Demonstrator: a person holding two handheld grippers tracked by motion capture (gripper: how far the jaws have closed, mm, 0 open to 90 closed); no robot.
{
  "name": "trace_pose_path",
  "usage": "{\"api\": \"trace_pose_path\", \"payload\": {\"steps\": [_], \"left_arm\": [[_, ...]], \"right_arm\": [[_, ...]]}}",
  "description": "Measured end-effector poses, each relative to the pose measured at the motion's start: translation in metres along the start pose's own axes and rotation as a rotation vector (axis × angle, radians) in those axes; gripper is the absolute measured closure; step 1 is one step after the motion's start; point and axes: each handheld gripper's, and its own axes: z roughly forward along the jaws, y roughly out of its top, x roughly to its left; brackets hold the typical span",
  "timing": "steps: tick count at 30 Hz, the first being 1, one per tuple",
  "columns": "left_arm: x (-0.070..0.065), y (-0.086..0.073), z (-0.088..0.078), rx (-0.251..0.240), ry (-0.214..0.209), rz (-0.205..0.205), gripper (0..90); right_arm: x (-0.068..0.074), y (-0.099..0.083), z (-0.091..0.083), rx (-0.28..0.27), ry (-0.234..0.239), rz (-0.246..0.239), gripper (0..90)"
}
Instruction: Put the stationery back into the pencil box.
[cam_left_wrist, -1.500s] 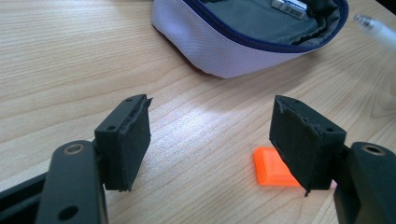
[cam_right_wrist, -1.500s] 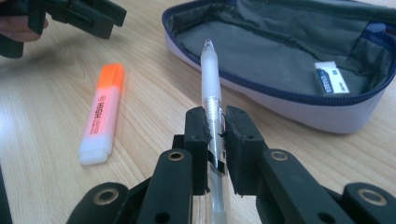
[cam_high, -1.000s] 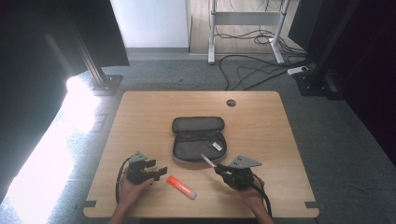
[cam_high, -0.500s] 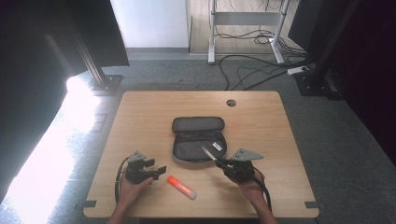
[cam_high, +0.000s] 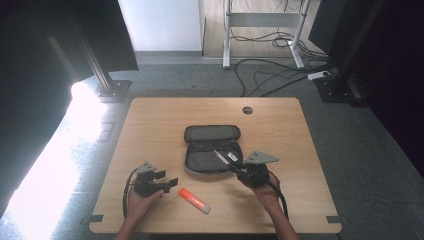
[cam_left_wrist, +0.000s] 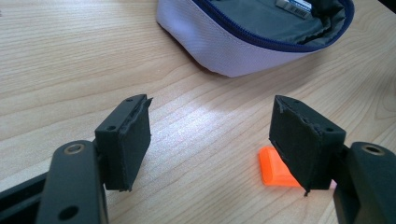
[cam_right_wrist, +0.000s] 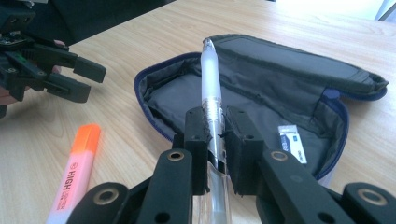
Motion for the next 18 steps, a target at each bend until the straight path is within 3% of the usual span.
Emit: {"api": "trace_pose_path", "payload": {"steps": [18], "left_arm": [[0.000, 0.000, 0.000, 0.002, 0.000, 0.001, 29.5]], "right_arm": [[-0.008, 0.020, 0.015, -0.015, -0.007, 0.007, 78.6]]}}
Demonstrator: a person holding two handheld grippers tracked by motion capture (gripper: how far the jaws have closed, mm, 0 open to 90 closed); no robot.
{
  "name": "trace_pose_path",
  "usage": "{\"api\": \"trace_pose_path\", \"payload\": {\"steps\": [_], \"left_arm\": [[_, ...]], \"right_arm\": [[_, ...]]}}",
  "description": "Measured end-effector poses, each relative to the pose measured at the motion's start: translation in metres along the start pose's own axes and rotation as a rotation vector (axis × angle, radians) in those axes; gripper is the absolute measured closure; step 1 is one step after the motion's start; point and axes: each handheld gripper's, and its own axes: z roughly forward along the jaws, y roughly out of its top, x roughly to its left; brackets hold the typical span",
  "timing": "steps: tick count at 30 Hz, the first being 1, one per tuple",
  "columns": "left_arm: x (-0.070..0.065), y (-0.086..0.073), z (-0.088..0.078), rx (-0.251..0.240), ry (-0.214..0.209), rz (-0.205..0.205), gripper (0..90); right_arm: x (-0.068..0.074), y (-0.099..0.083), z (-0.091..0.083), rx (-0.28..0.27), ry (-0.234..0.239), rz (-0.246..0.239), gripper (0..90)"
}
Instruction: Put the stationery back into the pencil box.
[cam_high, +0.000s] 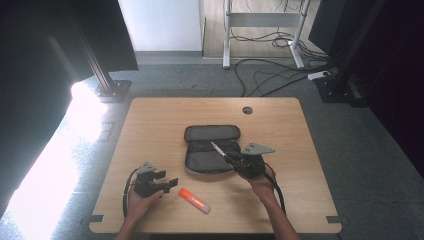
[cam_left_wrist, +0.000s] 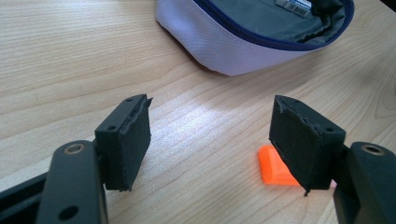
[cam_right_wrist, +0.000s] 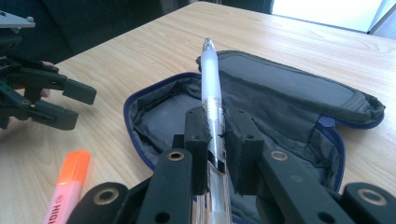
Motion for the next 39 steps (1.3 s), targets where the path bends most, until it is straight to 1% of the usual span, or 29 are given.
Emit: {"api": "trace_pose_path", "payload": {"steps": [8, 12, 17, 21, 24, 25, 26, 31, 35, 39], "left_arm": [[-0.001, 0.000, 0.001, 0.000, -0.001, 0.001, 29.5], [-0.001, 0.000, 0.001, 0.004, -0.002, 0.002, 29.5], [-0.001, 0.000, 0.001, 0.005, -0.005, 0.003, 29.5], [-0.001, 0.000, 0.001, 0.006, -0.006, 0.003, 29.5], [0.000, 0.000, 0.001, 0.006, -0.005, 0.002, 29.5], [0.000, 0.000, 0.001, 0.006, -0.005, 0.002, 29.5], [0.000, 0.000, 0.001, 0.006, -0.005, 0.002, 29.6], [0.000, 0.000, 0.001, 0.004, -0.004, 0.001, 29.6], [0.001, 0.000, 0.001, 0.005, -0.003, 0.000, 29.6], [0.002, 0.000, 0.000, -0.001, -0.005, -0.001, 29.6]], "right_arm": [[-0.004, 0.004, 0.005, 0.009, -0.014, -0.005, 78.6], [-0.007, 0.003, 0.009, 0.016, -0.015, -0.014, 78.6], [-0.008, 0.005, 0.015, 0.029, -0.011, -0.010, 78.5], [-0.009, 0.010, 0.022, 0.038, -0.007, -0.015, 78.5], [-0.009, 0.013, 0.028, 0.042, 0.007, -0.026, 78.5], [-0.009, 0.014, 0.032, 0.051, 0.008, -0.035, 78.5], [-0.010, 0.014, 0.034, 0.062, 0.007, -0.034, 78.6], [-0.012, 0.016, 0.043, 0.081, 0.005, -0.039, 78.5], [-0.014, 0.017, 0.047, 0.090, 0.007, -0.042, 78.5], [-0.015, 0.019, 0.054, 0.096, 0.008, -0.059, 78.5]]}}
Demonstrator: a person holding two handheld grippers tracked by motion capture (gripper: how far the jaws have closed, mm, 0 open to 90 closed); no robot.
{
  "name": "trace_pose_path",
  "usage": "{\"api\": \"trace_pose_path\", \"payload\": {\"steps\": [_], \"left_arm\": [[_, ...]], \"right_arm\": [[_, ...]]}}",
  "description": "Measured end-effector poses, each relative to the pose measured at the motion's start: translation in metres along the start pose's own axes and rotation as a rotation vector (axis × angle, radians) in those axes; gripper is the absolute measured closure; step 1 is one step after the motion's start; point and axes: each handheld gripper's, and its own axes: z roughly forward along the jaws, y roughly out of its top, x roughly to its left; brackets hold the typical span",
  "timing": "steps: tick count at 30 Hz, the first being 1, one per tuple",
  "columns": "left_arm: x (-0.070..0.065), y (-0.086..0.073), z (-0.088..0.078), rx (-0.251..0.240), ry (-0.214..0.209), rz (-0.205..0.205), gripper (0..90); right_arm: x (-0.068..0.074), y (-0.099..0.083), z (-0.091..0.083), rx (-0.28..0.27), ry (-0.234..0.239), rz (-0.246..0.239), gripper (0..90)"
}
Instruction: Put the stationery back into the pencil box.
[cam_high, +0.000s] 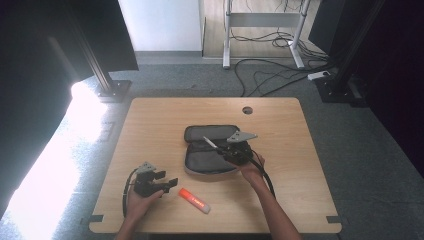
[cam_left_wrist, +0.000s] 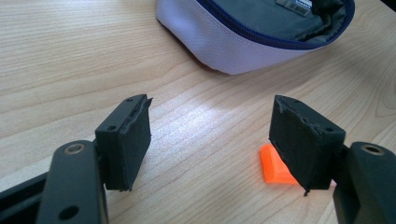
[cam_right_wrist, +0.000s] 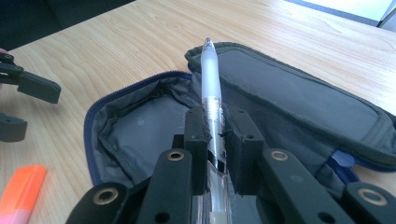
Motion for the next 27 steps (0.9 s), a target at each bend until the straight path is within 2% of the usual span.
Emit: {"api": "trace_pose_path", "payload": {"steps": [11, 21, 27], "left_arm": [[0.001, 0.000, 0.000, 0.000, 0.002, -0.004, 29.6], [0.000, 0.000, 0.001, 0.006, 0.000, 0.002, 29.6], [0.000, 0.000, 0.001, 0.008, 0.000, 0.002, 29.7]], "right_arm": [[-0.002, 0.001, 0.020, 0.019, 0.023, 0.003, 78.3], [-0.002, -0.004, 0.024, 0.033, 0.032, 0.008, 78.1], [-0.003, -0.008, 0.030, 0.070, 0.026, 0.004, 78.0]]}}
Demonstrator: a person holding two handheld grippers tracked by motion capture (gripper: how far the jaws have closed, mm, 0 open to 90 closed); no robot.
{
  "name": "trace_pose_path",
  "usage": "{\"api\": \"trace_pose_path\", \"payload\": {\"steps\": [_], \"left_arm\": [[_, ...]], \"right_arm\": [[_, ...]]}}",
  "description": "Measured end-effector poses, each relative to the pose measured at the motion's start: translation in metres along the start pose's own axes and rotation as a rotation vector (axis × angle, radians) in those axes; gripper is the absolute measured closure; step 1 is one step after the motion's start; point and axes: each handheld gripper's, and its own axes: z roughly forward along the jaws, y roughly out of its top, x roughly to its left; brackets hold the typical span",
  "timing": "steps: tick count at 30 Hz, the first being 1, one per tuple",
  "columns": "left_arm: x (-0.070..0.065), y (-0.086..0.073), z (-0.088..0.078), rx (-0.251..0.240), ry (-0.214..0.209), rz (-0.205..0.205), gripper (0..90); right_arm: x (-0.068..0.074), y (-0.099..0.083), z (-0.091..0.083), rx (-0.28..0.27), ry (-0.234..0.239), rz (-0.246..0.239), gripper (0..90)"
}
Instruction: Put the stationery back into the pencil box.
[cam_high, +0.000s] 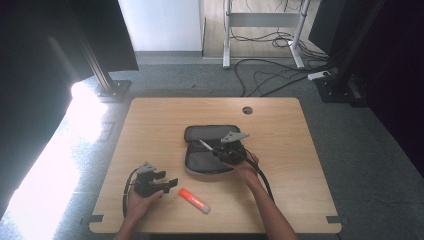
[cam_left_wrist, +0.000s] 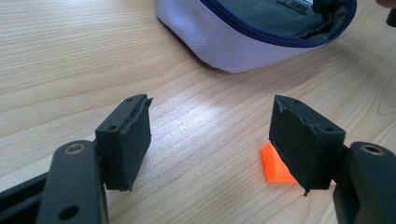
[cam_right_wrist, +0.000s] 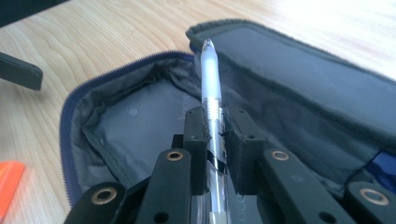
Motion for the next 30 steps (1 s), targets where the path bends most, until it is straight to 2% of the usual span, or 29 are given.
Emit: {"api": "trace_pose_path", "payload": {"steps": [3, 19, 20, 22, 26, 30], "left_arm": [[0.000, 0.000, 0.000, 0.001, 0.001, 0.000, 29.7], [0.000, -0.001, 0.002, 0.011, 0.001, 0.004, 29.7], [0.000, -0.001, 0.002, 0.010, 0.000, 0.004, 29.7], [0.000, -0.001, 0.002, 0.010, 0.000, 0.003, 29.7], [0.000, -0.001, 0.002, 0.010, 0.000, 0.003, 29.6], [0.000, 0.000, 0.002, 0.010, 0.000, 0.004, 29.7]], "right_arm": [[-0.001, -0.003, 0.005, 0.023, -0.001, -0.002, 78.0], [0.003, -0.009, 0.014, 0.062, -0.014, -0.027, 77.6], [0.003, -0.009, 0.015, 0.064, -0.014, -0.029, 76.7], [0.005, -0.009, 0.014, 0.064, -0.017, -0.034, 69.3], [0.007, -0.006, 0.010, 0.056, -0.029, -0.044, 68.6], [0.009, -0.005, 0.004, 0.031, -0.030, -0.033, 63.5]]}}
